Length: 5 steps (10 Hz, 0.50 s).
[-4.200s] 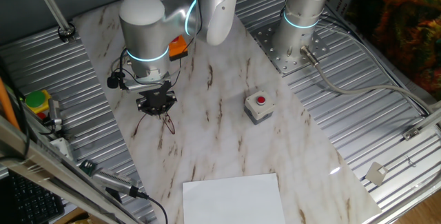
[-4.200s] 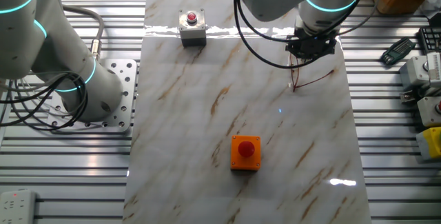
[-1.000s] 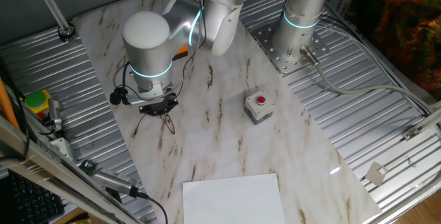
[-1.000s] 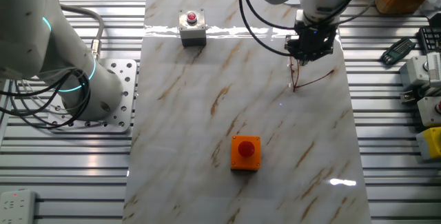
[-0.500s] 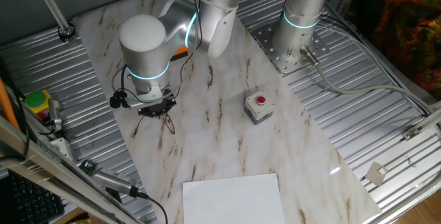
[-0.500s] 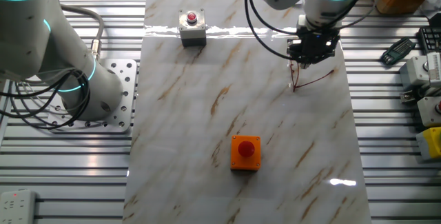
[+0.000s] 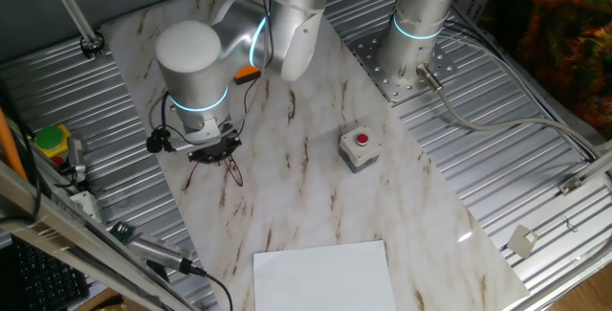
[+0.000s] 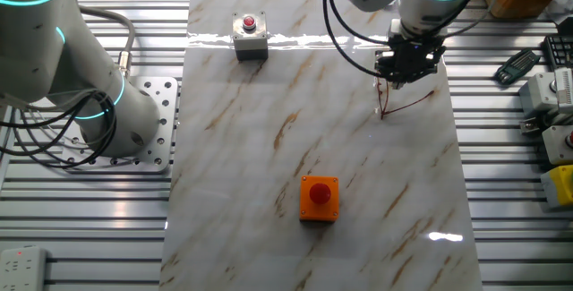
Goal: Unfold the leg of the glasses (with one hand)
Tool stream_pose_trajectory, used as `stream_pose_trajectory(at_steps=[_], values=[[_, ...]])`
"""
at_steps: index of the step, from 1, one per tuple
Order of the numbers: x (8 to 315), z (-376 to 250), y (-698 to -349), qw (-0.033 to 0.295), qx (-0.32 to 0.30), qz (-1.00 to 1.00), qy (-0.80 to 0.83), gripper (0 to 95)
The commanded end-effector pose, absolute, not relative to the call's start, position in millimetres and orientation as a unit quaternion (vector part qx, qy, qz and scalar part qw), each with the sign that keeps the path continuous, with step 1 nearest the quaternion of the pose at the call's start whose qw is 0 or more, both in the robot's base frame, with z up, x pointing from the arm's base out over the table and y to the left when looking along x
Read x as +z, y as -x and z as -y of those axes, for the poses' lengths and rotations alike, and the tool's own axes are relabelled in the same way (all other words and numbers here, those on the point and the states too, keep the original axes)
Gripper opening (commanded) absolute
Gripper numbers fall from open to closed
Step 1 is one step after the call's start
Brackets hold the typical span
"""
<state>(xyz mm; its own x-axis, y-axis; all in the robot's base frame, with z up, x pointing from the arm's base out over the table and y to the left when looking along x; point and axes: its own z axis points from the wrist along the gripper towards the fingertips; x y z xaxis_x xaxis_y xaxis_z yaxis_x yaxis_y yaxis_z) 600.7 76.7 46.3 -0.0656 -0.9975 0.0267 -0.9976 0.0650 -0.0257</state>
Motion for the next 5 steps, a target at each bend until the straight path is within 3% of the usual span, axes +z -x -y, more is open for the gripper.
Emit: stream_pose_trajectory(at_steps=[1,5], values=[[44.9,-76.5,-602.8,0.004,0.017,0.715,-0.698,0.0],[41.4,-75.3,-605.7,0.008,0.011,0.684,-0.730,0.0]])
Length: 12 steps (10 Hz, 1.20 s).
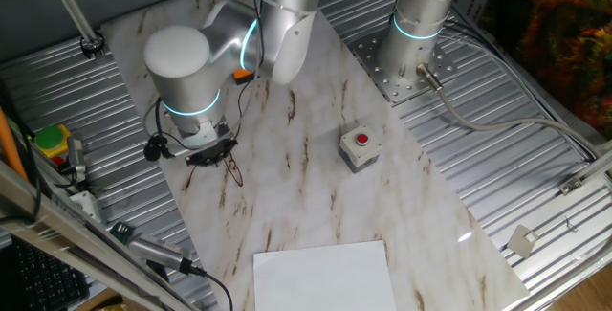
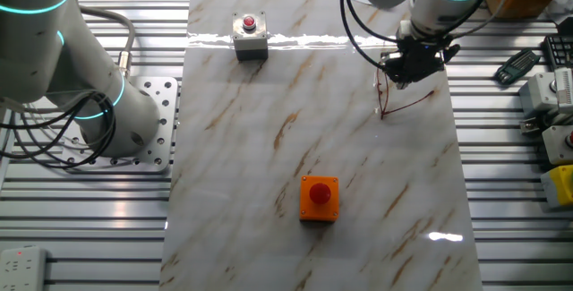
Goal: Unfold the leg of the glasses (with one hand)
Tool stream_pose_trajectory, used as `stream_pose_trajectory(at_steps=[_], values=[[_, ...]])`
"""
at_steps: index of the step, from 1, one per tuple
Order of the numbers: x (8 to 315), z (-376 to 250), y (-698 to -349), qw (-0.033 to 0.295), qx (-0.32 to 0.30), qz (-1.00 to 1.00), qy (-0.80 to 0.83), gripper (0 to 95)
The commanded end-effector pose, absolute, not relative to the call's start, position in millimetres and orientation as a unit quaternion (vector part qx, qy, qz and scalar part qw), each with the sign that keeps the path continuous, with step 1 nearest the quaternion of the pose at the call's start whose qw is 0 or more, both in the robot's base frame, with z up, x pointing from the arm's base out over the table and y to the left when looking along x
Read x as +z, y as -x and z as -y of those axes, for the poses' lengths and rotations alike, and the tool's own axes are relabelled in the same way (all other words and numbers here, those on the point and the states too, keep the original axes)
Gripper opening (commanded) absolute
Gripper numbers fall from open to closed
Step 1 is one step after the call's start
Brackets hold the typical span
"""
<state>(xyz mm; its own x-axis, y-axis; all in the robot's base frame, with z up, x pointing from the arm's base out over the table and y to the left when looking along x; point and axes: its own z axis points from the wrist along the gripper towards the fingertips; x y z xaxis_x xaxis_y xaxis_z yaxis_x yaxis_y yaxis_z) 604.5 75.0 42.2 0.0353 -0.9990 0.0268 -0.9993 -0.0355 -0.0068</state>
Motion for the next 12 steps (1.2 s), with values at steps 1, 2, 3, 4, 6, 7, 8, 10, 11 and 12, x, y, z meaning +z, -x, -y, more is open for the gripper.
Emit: stream_pose_trajectory(at_steps=[1,2,3,4,6,7,8,10,11,12], values=[[41.4,-75.3,-605.8,0.009,0.011,0.672,-0.741,0.0],[41.3,-75.3,-605.8,0.009,0.010,0.667,-0.745,0.0],[41.4,-75.2,-605.8,0.009,0.009,0.663,-0.749,0.0],[41.5,-75.0,-605.6,0.008,0.007,0.659,-0.752,0.0],[41.7,-74.8,-605.4,0.009,0.007,0.649,-0.760,19.0],[41.3,-74.6,-605.5,0.011,0.008,0.644,-0.764,19.0],[41.0,-74.5,-605.7,0.012,0.007,0.644,-0.765,38.0],[40.8,-74.4,-605.7,0.013,0.006,0.644,-0.765,19.0],[40.7,-73.9,-605.4,0.014,0.006,0.644,-0.765,19.0],[40.3,-73.0,-604.9,0.014,0.005,0.643,-0.766,19.0]])
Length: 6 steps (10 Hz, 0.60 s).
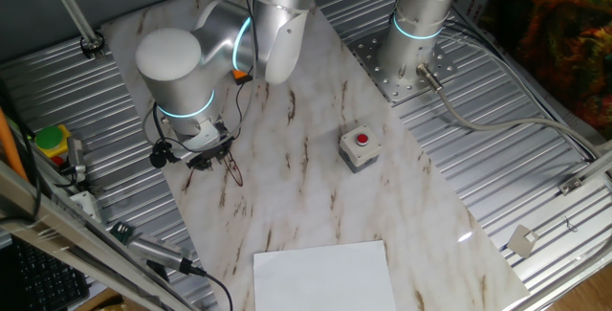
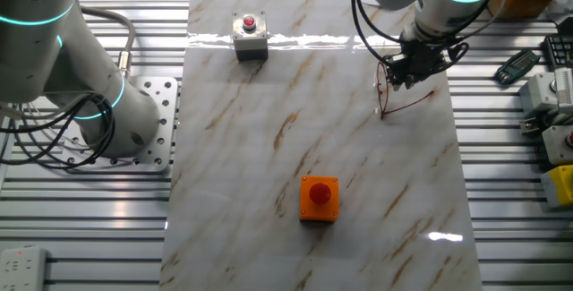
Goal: Unfold the leg of the glasses (with one hand)
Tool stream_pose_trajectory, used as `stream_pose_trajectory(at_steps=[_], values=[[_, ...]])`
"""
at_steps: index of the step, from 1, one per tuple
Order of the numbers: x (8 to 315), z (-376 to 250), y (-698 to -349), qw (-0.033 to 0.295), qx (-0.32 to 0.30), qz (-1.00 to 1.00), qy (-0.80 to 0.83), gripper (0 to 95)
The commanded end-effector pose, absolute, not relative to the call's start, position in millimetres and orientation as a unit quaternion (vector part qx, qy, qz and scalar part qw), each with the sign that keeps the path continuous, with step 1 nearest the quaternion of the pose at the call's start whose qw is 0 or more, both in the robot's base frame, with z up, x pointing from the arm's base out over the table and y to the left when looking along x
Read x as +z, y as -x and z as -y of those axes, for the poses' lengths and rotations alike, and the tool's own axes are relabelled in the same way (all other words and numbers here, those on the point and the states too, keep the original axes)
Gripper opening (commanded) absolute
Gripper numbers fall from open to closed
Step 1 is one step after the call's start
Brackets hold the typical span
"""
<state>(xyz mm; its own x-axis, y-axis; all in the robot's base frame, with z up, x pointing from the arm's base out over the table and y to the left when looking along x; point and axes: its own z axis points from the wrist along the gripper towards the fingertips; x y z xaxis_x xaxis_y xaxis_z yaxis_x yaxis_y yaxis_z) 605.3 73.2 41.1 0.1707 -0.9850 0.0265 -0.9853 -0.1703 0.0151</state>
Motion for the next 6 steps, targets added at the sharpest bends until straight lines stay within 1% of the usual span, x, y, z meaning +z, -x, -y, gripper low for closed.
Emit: stream_pose_trajectory(at_steps=[1,6], values=[[39.5,-72.0,-604.0,0.015,0.006,0.642,-0.767,19.0],[38.1,-63.7,-597.5,0.016,0.005,0.639,-0.769,19.0]])
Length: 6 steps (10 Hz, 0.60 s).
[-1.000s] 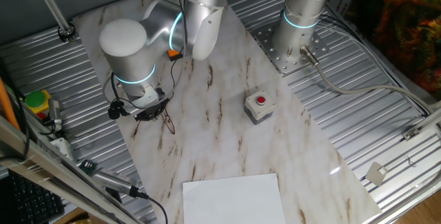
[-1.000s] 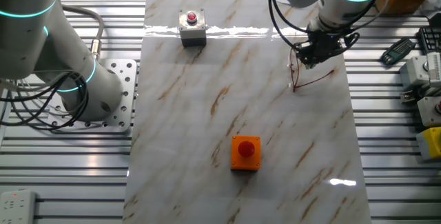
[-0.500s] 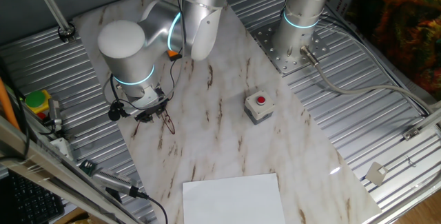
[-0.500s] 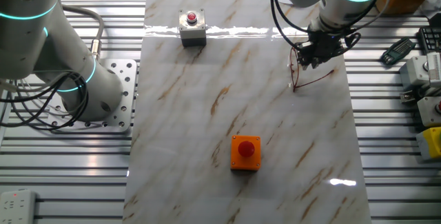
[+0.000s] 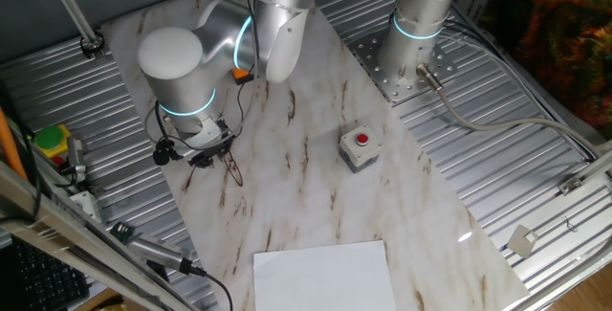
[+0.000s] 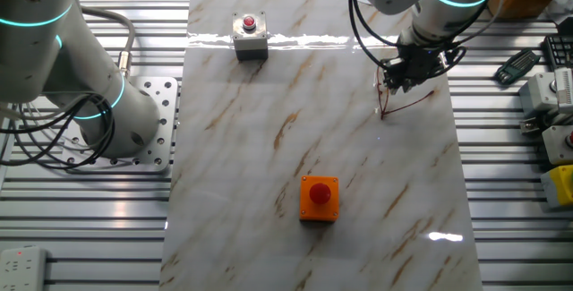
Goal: Unfold the leg of the glasses (with one hand)
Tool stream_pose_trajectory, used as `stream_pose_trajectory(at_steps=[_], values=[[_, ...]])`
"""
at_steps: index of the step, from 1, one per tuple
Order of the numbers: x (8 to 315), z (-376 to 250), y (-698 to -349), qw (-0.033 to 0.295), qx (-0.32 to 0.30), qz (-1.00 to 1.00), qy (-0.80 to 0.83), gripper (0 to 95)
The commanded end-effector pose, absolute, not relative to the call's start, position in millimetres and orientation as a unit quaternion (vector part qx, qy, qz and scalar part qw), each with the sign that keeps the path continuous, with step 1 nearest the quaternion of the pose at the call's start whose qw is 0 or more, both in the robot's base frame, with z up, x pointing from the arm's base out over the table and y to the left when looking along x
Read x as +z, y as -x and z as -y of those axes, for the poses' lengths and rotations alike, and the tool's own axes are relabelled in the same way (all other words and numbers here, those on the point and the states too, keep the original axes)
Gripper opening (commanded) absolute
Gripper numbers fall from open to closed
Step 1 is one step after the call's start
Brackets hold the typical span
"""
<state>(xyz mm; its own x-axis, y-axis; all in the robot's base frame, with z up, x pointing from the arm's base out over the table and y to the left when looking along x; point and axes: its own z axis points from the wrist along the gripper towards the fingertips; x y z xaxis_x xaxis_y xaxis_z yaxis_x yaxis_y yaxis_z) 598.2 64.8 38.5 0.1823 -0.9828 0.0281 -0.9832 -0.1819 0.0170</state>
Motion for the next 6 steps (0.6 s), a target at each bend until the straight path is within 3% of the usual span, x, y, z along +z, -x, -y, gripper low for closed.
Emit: stream_pose_trajectory(at_steps=[1,6], values=[[37.9,-62.0,-596.1,0.015,0.005,0.639,-0.769,19.0],[34.9,-55.8,-591.9,0.014,0.004,0.640,-0.769,19.0]])
